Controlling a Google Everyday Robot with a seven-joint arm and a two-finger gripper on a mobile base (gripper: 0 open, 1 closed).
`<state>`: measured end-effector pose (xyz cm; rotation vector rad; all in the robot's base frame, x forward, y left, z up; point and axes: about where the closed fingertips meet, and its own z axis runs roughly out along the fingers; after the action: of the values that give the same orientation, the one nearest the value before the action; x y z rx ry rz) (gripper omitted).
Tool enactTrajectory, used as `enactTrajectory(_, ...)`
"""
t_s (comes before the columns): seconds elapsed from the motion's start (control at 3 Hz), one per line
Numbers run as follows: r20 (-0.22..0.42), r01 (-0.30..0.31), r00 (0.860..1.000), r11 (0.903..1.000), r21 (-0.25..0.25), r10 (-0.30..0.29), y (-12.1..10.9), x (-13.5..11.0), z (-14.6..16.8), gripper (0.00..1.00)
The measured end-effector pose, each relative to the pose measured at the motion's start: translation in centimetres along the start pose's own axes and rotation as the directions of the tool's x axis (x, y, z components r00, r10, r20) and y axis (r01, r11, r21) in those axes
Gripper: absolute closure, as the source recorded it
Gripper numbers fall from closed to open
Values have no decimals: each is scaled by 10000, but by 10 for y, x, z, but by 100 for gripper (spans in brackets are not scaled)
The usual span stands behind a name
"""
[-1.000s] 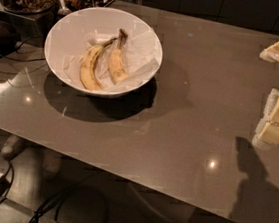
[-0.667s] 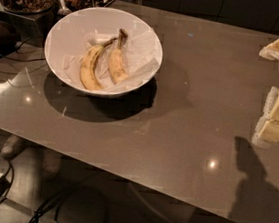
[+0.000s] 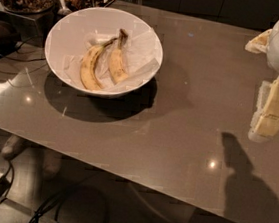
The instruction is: Pick banana from white bowl
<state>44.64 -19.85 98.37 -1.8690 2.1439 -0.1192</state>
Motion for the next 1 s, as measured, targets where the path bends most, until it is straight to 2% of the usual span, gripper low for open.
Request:
enactTrajectory(0.33,0,0,10000,10000,0,0,0,0,0,0)
enactTrajectory(0.67,96,-332,9994,9994,109,331,-8,-12,4,0)
enactTrajectory(1.0,-149,-986,9949,9919,801,1001,-37,-37,-5,0)
